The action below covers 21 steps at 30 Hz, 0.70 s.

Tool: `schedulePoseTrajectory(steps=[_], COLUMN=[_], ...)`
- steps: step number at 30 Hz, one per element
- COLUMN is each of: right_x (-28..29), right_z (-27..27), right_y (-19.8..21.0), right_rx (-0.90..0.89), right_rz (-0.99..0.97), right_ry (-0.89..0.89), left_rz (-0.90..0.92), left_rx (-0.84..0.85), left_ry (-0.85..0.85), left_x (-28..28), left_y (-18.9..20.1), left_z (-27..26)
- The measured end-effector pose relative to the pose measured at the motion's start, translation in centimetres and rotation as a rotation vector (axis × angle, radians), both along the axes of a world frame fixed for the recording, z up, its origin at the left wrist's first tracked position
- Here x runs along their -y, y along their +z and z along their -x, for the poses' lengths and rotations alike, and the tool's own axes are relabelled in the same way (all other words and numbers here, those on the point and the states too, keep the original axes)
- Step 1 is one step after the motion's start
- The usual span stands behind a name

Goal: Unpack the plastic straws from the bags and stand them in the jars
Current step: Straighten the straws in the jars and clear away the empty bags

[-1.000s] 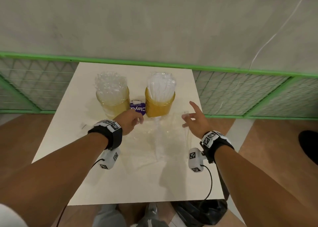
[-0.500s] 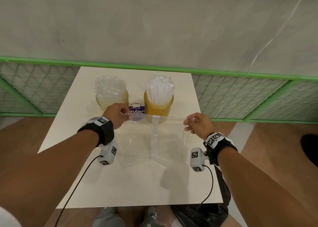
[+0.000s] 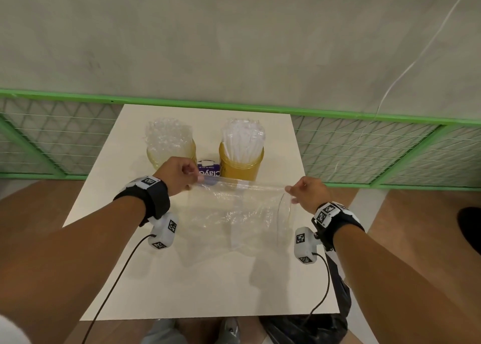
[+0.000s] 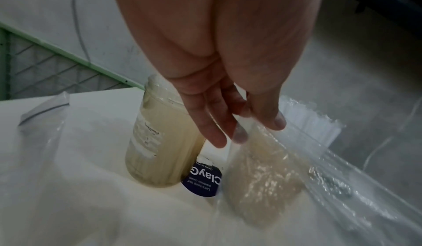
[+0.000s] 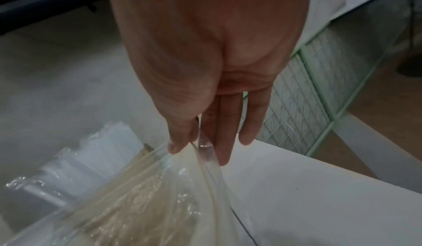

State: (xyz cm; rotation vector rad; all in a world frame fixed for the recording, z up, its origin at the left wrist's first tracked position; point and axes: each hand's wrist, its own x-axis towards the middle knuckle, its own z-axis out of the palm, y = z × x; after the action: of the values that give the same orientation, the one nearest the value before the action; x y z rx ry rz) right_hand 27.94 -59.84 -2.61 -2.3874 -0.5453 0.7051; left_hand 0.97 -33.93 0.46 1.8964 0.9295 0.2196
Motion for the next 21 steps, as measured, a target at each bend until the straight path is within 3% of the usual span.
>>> schedulePoseTrajectory(steps=[5,7,9,11,13,16,19,21], right_x=[0.3,-0.1,-1.1,-2.7,-5.0,-7.6,-8.1,-7.5], right_z=[-0.2,0.1,0.8,2.0,3.5,5.5,5.5,4.9], right_y=[1.4,2.7,3.1,3.4,4.5,6.4,6.9,6.6], right_rx=[0.075,0.173,0.329,0.361,0.207,0.035,-0.065,-0.211], right_rz=[0.164,0.351,0.414,0.266,0.055,-0.119,-0.288,-0.375], right_ry=[0.088,0.196,0.333,0.455,0.54,0.572,0.481,0.34], left_rz=[0.069,0.047,-0.016,-0.098,-0.151,-0.086,0.054,-0.028], left_rx=[-0.017,0.003,0.014,-0.014,-0.04,0.019,0.064,-0.092], left_ry=[-0.06,-0.115,-0.188,-0.276,-0.322,-0.286,-0.237,-0.305], left_x=[-0.2,0.0,0.6,1.2,1.8,2.9,3.7,3.9], left_y=[0.8,1.5,2.5,3.2,3.9,4.9,5.2,4.1], left_z=[-0.5,-1.5,-2.7,-4.1,-5.4,-7.0,-7.3,-6.4])
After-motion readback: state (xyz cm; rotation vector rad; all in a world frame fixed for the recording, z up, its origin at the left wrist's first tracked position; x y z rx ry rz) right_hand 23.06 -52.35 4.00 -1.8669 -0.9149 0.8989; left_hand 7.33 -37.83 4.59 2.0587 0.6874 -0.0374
